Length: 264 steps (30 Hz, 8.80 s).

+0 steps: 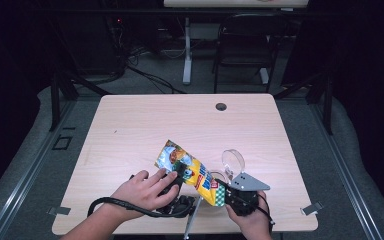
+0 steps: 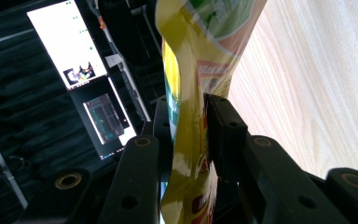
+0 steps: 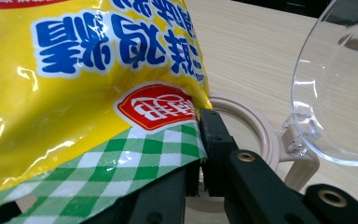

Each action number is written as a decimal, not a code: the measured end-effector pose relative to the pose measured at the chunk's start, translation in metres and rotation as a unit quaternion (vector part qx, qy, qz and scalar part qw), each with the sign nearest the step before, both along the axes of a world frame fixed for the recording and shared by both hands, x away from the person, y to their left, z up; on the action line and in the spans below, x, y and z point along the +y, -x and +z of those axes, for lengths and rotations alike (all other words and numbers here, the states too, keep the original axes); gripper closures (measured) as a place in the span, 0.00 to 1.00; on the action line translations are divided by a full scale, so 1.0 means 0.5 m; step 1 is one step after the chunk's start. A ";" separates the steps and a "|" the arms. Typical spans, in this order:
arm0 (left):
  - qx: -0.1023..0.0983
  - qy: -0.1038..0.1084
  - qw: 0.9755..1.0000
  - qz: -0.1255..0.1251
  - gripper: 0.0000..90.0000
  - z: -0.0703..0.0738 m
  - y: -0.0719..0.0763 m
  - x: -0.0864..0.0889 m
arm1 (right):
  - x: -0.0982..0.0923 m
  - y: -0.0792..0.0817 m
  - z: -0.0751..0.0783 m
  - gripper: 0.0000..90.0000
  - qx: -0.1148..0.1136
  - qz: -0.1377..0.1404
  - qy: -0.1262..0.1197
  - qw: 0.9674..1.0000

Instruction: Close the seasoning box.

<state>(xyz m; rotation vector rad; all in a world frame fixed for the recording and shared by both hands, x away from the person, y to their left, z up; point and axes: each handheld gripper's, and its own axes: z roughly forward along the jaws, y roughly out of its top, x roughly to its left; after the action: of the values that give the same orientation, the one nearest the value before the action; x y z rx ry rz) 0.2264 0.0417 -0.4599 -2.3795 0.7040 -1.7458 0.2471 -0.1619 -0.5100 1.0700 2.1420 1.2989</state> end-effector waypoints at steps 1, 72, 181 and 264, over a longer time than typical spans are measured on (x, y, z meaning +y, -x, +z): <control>-0.004 0.002 1.000 -0.003 0.83 -0.001 0.000 0.000 | 0.000 0.000 0.000 0.97 0.000 0.000 0.000 1.000; 0.002 0.012 1.000 -0.015 0.93 0.023 0.005 -0.026 | -0.004 -0.001 0.000 0.97 0.005 0.006 -0.003 1.000; 0.002 0.002 1.000 -0.016 0.94 0.035 0.007 -0.048 | -0.007 -0.002 -0.002 0.98 0.010 0.007 -0.011 1.000; 0.007 0.003 1.000 -0.027 0.94 0.046 0.003 -0.060 | -0.005 0.011 0.000 0.97 0.013 0.011 -0.007 1.000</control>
<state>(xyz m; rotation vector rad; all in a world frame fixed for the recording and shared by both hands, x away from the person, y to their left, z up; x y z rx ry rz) 0.2250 0.0117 -0.4369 -2.4001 0.7748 -1.7557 0.2417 -0.1645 -0.5098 1.0782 2.1710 1.3195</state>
